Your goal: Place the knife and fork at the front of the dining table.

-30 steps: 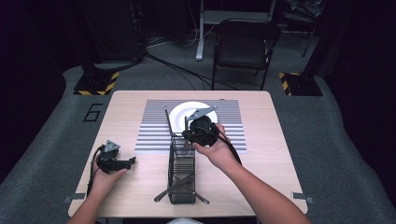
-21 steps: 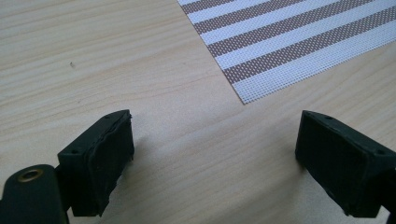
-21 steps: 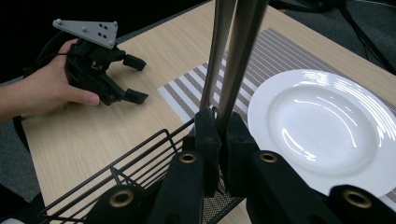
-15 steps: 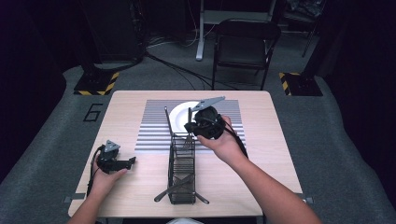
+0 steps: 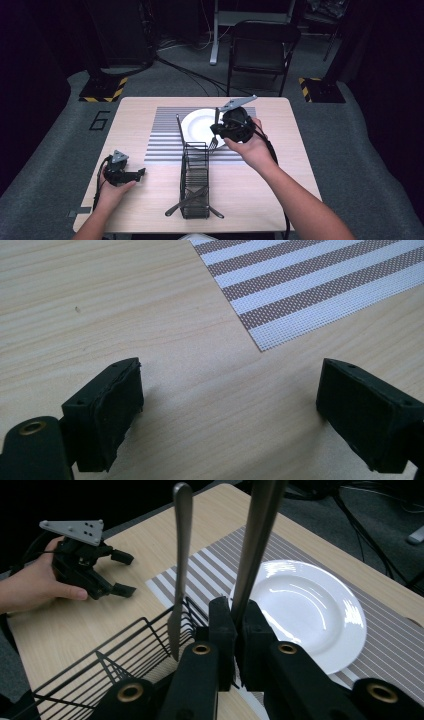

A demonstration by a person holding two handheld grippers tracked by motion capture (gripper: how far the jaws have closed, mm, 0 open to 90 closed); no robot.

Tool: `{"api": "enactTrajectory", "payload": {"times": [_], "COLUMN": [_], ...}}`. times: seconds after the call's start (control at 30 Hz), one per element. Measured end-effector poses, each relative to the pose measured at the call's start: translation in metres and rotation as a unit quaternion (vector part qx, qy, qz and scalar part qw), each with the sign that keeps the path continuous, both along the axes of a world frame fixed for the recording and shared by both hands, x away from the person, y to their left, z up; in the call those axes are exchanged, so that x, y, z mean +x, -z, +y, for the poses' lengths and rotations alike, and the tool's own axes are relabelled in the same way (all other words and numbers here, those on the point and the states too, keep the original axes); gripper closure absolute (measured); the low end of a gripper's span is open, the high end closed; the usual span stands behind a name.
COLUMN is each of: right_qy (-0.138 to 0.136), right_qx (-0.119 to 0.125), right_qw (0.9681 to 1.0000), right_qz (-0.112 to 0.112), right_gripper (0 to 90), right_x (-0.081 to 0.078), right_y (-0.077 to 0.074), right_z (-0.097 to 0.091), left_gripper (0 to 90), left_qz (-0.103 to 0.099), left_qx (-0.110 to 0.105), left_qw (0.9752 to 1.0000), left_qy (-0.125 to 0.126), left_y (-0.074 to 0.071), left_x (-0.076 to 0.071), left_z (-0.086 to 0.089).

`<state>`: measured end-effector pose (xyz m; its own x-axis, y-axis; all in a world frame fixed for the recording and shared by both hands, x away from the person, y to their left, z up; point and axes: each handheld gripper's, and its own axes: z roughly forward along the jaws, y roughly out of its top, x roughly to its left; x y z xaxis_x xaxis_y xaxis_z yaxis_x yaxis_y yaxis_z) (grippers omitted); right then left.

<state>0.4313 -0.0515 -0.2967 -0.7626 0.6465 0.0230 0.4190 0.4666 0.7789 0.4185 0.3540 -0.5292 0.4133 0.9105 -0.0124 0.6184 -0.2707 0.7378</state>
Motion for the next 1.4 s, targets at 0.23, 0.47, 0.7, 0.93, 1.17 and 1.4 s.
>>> {"api": "enactTrajectory", "payload": {"times": [0.23,0.47,0.7,0.93,1.17,1.4], "right_qy": [0.027,0.052,0.069,0.090,0.107,0.119], "right_qx": [-0.004,-0.013,-0.020,-0.023,-0.029,-0.038], "right_qw": [0.9996,0.9986,0.9974,0.9956,0.9937,0.9917], "right_qz": [-0.005,-0.003,-0.005,0.008,0.019,0.029], "right_gripper": [86.8,86.8,86.8,86.9,86.9,86.9], "right_x": [0.007,0.014,0.020,0.028,0.034,0.041], "right_y": [0.000,0.008,0.025,0.051,0.069,0.087], "right_z": [-0.021,-0.038,-0.048,-0.057,-0.064,-0.073], "left_gripper": [11.3,11.3,11.3,11.3,11.3,11.3], "left_qz": [0.000,0.000,0.000,0.000,0.000,0.000], "left_qx": [0.000,0.000,0.000,0.000,0.000,0.000], "left_qw": [1.0000,1.0000,1.0000,1.0000,1.0000,1.0000], "left_qy": [0.000,0.000,0.000,0.000,0.000,0.000], "left_y": [0.000,0.000,0.000,0.000,0.000,0.000], "left_x": [0.000,0.000,0.000,0.000,0.000,0.000], "left_z": [0.000,0.000,0.000,0.000,0.000,0.000]}}
